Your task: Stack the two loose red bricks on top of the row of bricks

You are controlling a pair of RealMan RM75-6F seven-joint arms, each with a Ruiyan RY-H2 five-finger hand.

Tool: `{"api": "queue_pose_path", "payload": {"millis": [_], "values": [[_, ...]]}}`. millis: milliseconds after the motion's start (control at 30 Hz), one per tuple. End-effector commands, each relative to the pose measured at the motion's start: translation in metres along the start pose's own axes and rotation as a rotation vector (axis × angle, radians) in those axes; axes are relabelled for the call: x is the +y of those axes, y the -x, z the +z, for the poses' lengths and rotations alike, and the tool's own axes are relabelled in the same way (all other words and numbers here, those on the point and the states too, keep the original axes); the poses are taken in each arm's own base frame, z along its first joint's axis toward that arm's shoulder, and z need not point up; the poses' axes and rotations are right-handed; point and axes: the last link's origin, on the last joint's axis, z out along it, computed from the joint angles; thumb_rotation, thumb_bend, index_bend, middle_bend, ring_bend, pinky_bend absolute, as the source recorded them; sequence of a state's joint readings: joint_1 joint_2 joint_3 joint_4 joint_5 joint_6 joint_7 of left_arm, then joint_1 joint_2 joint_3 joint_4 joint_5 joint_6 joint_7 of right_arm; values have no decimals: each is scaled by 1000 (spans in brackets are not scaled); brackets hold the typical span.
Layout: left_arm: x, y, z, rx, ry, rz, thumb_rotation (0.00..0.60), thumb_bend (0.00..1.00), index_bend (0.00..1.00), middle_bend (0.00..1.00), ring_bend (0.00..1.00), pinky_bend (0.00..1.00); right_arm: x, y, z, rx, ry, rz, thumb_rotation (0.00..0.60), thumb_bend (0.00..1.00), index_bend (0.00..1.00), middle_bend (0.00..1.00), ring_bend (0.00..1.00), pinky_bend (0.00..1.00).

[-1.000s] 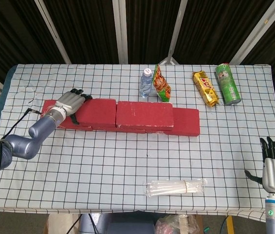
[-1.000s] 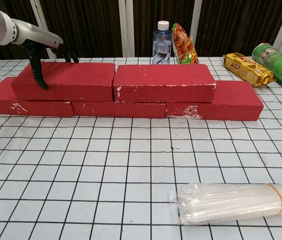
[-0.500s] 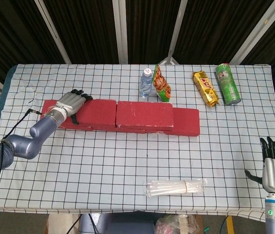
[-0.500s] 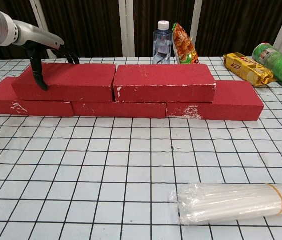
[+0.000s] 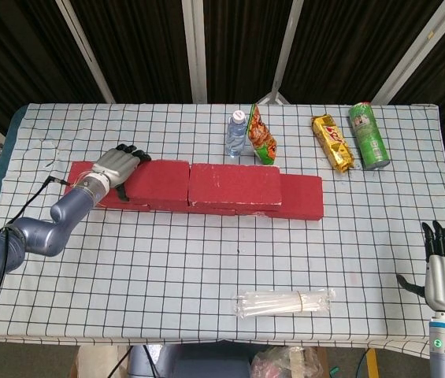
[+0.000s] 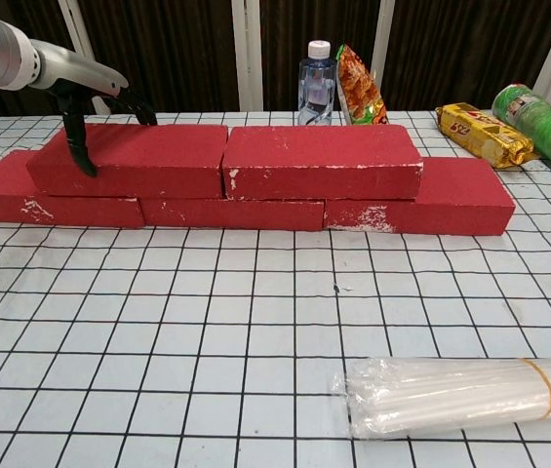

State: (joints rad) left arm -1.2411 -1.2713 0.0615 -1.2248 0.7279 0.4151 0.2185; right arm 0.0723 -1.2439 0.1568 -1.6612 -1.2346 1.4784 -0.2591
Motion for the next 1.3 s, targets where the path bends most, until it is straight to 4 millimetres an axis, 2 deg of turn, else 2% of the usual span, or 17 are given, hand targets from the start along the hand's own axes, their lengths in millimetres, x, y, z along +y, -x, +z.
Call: {"api": "queue_pose_path", "payload": {"millis": [33, 467, 933, 1133, 1300], "values": [[1, 0, 0, -2, 1, 2, 600, 0, 133, 57, 0, 0, 0, 0, 0, 0, 0, 0, 600, 132, 26, 0, 0, 0], [3, 1, 1, -16, -2, 15, 600, 0, 71, 1, 0, 0, 1, 0, 0, 1, 3, 1, 600, 133, 26, 0, 0, 0], [5, -1, -1, -31, -4, 36, 600, 0, 30, 0, 0, 0, 1, 1, 1, -4, 9, -2, 600, 133, 26, 0, 0, 0], [3, -10, -10, -8, -6, 47, 600, 0, 0, 0, 0, 0, 0, 2, 1, -11, 8, -4, 600, 133, 26, 0, 0, 0], [-8, -16, -28, -1, -26, 17, 600, 0, 0, 0, 0, 0, -1, 3, 1, -18, 5, -4, 600, 133, 26, 0, 0, 0]]}}
